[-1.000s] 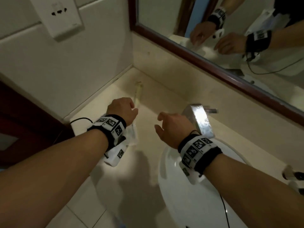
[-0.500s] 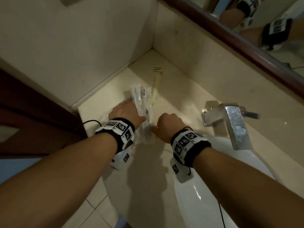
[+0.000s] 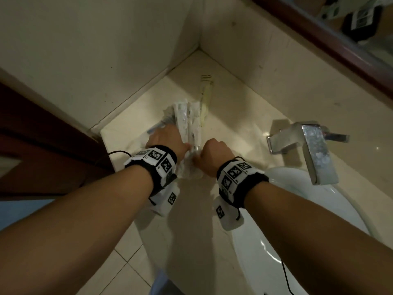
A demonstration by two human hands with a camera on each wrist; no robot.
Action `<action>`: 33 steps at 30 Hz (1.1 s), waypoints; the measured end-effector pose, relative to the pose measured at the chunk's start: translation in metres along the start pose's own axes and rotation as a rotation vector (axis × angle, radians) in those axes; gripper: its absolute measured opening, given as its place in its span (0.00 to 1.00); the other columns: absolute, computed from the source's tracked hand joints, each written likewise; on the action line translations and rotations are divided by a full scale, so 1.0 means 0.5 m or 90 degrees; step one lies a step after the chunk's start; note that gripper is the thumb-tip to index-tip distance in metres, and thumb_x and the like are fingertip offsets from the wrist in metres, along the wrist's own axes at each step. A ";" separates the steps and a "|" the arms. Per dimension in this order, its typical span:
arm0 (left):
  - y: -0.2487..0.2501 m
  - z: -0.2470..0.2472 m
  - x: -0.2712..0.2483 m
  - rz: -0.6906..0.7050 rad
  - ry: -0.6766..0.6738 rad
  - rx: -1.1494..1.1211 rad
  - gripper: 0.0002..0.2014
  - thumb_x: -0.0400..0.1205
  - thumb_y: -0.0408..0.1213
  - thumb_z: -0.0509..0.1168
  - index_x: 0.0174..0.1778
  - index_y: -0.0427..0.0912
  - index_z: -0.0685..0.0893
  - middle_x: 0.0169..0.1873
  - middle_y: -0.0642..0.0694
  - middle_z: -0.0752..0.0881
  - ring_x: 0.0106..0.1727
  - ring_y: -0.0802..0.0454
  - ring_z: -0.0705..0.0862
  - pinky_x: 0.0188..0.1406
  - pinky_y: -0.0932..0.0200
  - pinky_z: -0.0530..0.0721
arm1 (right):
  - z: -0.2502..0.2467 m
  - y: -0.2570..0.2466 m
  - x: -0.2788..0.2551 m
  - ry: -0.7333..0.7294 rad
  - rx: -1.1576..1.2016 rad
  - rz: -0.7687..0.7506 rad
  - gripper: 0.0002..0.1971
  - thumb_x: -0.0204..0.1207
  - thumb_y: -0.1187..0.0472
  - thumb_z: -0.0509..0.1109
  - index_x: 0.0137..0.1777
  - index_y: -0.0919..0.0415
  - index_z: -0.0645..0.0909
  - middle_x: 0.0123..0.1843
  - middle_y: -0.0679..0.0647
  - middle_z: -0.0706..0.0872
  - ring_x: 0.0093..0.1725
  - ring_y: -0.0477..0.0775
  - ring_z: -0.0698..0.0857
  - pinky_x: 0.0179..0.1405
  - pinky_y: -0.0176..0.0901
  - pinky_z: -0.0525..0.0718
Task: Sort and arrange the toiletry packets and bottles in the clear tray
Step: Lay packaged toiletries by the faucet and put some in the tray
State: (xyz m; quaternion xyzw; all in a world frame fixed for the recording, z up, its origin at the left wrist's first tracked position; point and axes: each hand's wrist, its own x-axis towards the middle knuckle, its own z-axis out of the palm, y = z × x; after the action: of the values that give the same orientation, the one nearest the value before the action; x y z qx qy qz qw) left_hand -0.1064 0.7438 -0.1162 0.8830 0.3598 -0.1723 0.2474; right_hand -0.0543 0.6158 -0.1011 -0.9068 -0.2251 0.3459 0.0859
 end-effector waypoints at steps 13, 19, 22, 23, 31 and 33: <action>0.021 -0.004 -0.052 0.024 0.009 -0.040 0.20 0.76 0.56 0.69 0.48 0.41 0.87 0.44 0.42 0.89 0.46 0.42 0.87 0.37 0.56 0.80 | -0.010 0.052 -0.082 0.059 -0.045 -0.054 0.20 0.77 0.52 0.65 0.28 0.60 0.64 0.28 0.56 0.71 0.28 0.59 0.73 0.23 0.41 0.63; 0.105 -0.005 -0.129 0.075 0.035 -0.084 0.24 0.71 0.58 0.69 0.42 0.37 0.86 0.39 0.38 0.89 0.42 0.38 0.87 0.35 0.56 0.79 | -0.046 0.120 -0.174 0.150 -0.025 -0.060 0.19 0.75 0.55 0.63 0.27 0.61 0.63 0.25 0.57 0.69 0.25 0.59 0.71 0.22 0.41 0.60; 0.156 0.000 -0.187 0.111 0.032 -0.108 0.20 0.74 0.55 0.72 0.32 0.38 0.86 0.32 0.40 0.86 0.38 0.38 0.86 0.34 0.57 0.80 | -0.061 0.167 -0.236 0.196 -0.023 -0.060 0.17 0.77 0.55 0.64 0.31 0.64 0.69 0.28 0.56 0.71 0.29 0.59 0.72 0.27 0.41 0.65; 0.173 0.002 -0.210 0.123 0.034 -0.114 0.19 0.74 0.53 0.72 0.29 0.39 0.85 0.29 0.41 0.85 0.37 0.39 0.86 0.34 0.58 0.80 | -0.065 0.184 -0.258 0.207 -0.012 -0.059 0.15 0.77 0.55 0.65 0.33 0.64 0.71 0.29 0.56 0.72 0.31 0.59 0.73 0.30 0.42 0.67; 0.324 0.032 -0.389 0.228 0.044 -0.098 0.16 0.73 0.53 0.73 0.33 0.42 0.87 0.33 0.43 0.88 0.38 0.41 0.87 0.37 0.56 0.85 | -0.086 0.323 -0.427 0.291 0.029 -0.011 0.18 0.77 0.49 0.64 0.30 0.58 0.70 0.29 0.54 0.73 0.29 0.59 0.73 0.32 0.43 0.68; 0.363 0.048 -0.432 0.257 0.044 -0.085 0.15 0.72 0.53 0.73 0.38 0.43 0.89 0.36 0.44 0.89 0.40 0.42 0.88 0.41 0.53 0.88 | -0.085 0.364 -0.467 0.309 0.032 0.006 0.19 0.78 0.47 0.62 0.29 0.57 0.68 0.28 0.54 0.72 0.29 0.60 0.74 0.32 0.43 0.68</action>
State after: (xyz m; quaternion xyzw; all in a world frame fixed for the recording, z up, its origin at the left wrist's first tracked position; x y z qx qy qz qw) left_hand -0.1258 0.4989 0.0250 0.9243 0.1941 -0.0651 0.3222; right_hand -0.1166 0.3458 0.0115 -0.9620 -0.1849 0.1240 0.1584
